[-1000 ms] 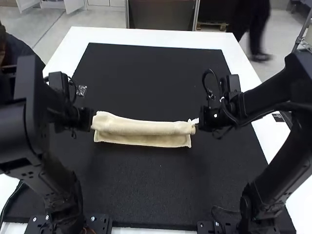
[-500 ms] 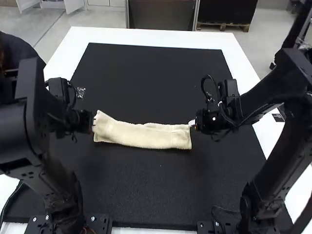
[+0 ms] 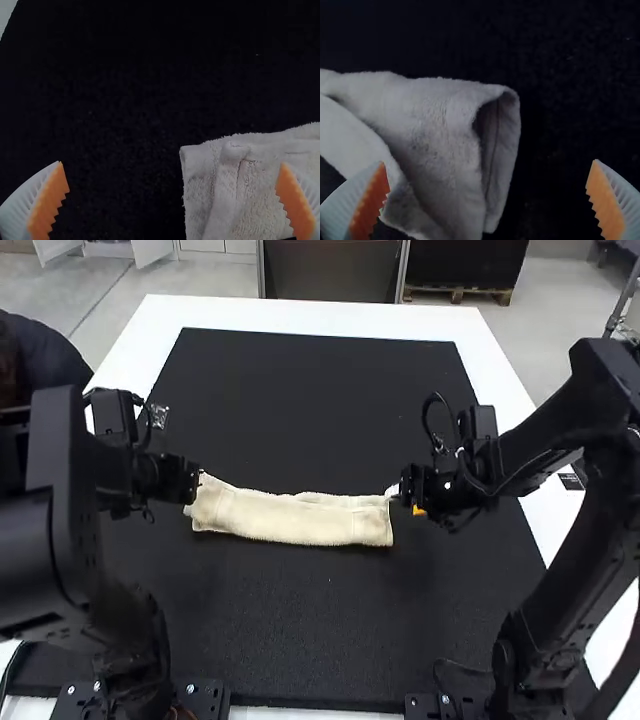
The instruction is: Fold the towel.
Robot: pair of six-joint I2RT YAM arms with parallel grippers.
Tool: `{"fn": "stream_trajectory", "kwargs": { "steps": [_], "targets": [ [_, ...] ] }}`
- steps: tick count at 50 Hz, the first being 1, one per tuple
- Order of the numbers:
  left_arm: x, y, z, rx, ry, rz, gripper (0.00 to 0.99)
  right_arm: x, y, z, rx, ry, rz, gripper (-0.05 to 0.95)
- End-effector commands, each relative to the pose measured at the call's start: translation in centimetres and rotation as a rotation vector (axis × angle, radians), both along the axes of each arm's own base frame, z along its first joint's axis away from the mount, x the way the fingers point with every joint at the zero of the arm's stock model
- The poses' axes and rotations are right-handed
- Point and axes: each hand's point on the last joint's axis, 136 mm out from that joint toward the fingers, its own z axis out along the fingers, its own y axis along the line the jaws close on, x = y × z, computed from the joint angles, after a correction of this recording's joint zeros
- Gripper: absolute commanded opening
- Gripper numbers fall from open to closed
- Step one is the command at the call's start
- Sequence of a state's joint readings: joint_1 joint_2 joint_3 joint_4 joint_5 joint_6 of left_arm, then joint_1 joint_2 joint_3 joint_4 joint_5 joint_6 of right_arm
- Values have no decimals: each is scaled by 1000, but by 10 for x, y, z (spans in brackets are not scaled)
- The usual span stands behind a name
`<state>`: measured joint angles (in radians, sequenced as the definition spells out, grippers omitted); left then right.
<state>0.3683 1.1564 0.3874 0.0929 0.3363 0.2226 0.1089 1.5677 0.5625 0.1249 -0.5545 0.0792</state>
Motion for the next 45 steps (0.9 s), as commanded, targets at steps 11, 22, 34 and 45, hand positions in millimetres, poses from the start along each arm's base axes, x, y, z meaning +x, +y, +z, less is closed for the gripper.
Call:
{"fn": "stream_trajectory", "kwargs": {
  "steps": [11, 22, 34, 45],
  "targets": [
    [-6, 1, -2, -32, 12, 28, 969, -4, 16, 40, 91, 20, 139, 910],
    [-6, 0, 0, -43, 14, 34, 969, -8, 16, 43, 77, 25, 141, 910],
    [-7, 0, 11, -46, -13, 41, 969, -9, 8, 27, -4, -2, 145, 910],
    [-6, 1, 17, -59, -26, 57, 969, -12, 21, 10, -36, 0, 181, 910]
  ]
}}
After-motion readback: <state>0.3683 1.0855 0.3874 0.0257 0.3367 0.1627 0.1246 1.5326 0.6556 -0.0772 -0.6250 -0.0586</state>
